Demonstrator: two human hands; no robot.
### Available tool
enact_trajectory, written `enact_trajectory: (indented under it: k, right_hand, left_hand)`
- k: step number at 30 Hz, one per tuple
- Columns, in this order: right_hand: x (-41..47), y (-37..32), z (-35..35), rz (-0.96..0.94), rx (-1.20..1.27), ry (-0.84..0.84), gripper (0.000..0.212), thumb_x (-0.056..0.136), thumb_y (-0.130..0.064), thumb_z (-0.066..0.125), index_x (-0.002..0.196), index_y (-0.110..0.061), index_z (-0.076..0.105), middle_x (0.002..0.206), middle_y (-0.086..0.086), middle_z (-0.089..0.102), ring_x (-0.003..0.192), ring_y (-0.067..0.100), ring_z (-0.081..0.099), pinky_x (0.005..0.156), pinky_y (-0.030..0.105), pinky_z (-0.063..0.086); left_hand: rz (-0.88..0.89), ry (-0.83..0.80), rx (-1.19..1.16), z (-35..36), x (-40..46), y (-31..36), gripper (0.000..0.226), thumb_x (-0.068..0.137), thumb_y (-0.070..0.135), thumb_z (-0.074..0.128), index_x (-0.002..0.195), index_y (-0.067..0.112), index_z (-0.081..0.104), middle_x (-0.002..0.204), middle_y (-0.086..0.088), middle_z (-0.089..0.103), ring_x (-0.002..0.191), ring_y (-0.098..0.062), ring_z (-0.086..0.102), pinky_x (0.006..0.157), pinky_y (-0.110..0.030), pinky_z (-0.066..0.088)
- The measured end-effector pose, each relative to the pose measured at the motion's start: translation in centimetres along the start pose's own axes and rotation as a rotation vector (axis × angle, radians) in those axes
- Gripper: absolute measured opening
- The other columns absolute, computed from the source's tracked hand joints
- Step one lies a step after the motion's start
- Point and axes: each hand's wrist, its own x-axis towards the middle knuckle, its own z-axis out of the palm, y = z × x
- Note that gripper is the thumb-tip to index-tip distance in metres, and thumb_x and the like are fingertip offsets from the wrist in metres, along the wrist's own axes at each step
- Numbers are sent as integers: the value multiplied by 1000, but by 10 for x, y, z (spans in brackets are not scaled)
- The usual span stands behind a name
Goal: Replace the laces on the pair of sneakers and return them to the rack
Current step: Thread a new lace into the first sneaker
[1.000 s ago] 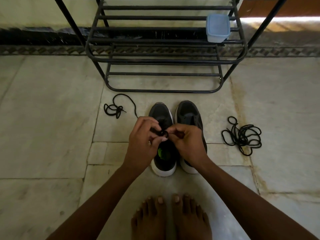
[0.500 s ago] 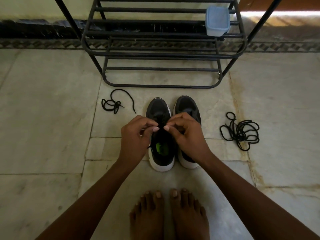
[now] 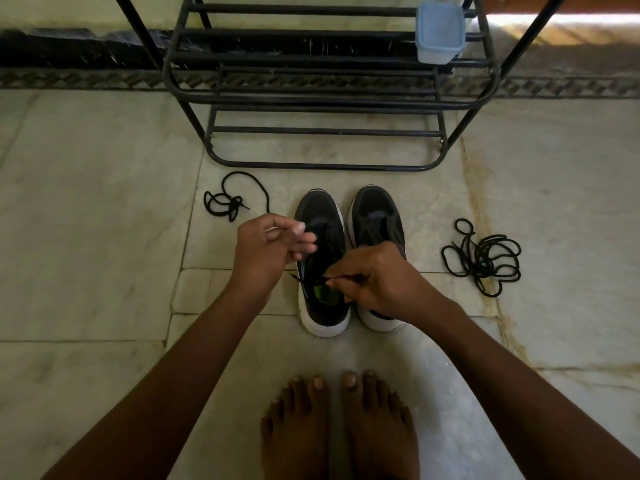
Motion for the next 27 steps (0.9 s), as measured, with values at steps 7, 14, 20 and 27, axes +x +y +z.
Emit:
enact_trajectory:
  k: [7, 14, 20, 27]
  right_hand:
    - [13, -11, -2, -158, -178, 41, 12, 92, -6, 68, 99, -2, 77, 85, 9, 69, 71, 19, 65, 66, 30, 54]
    - [14, 5, -8, -55, -240, 286, 12, 92, -6, 70, 101, -4, 77, 88, 9, 73, 75, 18, 66, 72, 25, 53]
    - [3, 13, 1, 262, 173, 409, 7, 88, -5, 77, 95, -5, 78, 81, 1, 76, 68, 12, 73, 69, 33, 63]
    - [3, 18, 6, 238, 360, 293, 26, 95, 2, 65, 120, -3, 70, 88, 8, 71, 70, 21, 73, 66, 31, 62]
  left_hand:
    - [222, -256, 396, 12, 5, -4, 13, 104, 15, 56, 92, 19, 56, 82, 1, 67, 72, -3, 64, 68, -24, 49]
    - [121, -323, 217, 21, 1, -12, 19, 110, 10, 37, 93, 11, 45, 60, 3, 48, 57, -10, 50, 66, -26, 49]
    - [46, -345, 137, 19, 2, -16, 14, 99, 27, 48, 87, 20, 51, 67, 11, 51, 67, -10, 50, 76, -29, 44]
    - [165, -352, 201, 13, -1, -13, 13, 97, 2, 63, 88, 12, 64, 77, 9, 69, 78, -3, 64, 73, -15, 50]
